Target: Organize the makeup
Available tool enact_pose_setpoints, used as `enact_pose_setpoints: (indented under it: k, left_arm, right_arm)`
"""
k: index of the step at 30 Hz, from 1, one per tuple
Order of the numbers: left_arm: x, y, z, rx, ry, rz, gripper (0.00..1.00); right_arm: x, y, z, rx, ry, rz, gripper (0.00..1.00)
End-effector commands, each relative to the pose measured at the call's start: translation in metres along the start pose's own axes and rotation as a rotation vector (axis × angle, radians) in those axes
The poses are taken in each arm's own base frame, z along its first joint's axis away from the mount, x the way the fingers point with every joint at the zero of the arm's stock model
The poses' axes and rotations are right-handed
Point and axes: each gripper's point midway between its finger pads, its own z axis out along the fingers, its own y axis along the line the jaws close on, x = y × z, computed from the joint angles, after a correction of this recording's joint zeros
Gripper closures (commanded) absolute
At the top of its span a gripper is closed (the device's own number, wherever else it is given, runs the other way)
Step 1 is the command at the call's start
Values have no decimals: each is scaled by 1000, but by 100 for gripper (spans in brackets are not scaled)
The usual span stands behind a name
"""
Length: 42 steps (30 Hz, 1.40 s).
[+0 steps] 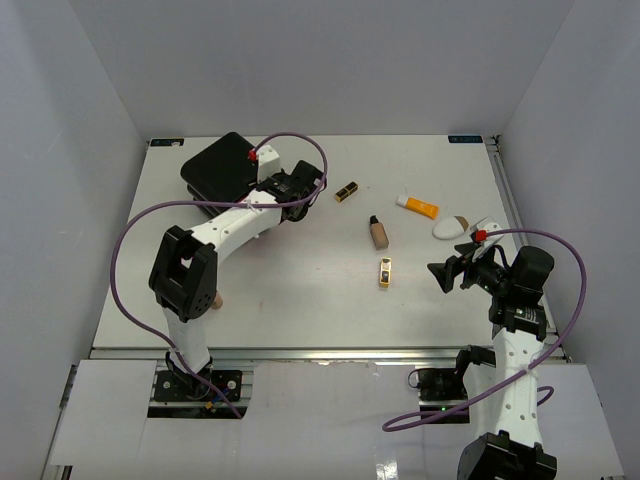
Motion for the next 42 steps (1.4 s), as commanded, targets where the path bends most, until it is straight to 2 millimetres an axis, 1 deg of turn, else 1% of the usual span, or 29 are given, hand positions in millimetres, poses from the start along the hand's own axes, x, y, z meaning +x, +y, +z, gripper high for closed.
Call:
enact_pose_setpoints:
  k: [1,2,4,7,11,17,25,29,37,42]
  left_arm:
    - [-16,-2,-5,28,-8,-58,47]
    - [-17,-3,-6,35,-5,-63,50]
    - [-15,-3,-9,55,9,-71,60]
    - [-13,-4,-14,79,21,-80,63]
    - [-8,-7,-25,109,24,-88,64]
    - [3,-13,-49,174,39,-97,64]
    - [14,-18,-68,230,64,-109,64]
    - [14,-21,-80,258,62,-112,64]
    - [20,-24,-87,280,75,-102,64]
    - [20,-27,-92,296,76,-99,64]
  right_arm:
    - [-20,-7,-3,24,-38,-48,10]
    - [-20,-7,-3,24,-37,-47,10]
    - [-20,-7,-3,26,-39,-48,10]
    - [-20,-7,-3,25,-39,-48,10]
    - [-19,-9,-2,32,-36,-47,10]
    - [-18,-9,-3,33,-37,-42,10]
    - [-18,-10,-3,32,-40,-42,10]
    - [-19,-9,-3,32,-43,-41,10]
    - [-19,-9,-4,32,-45,-41,10]
    - [-19,-8,-4,29,-46,-38,10]
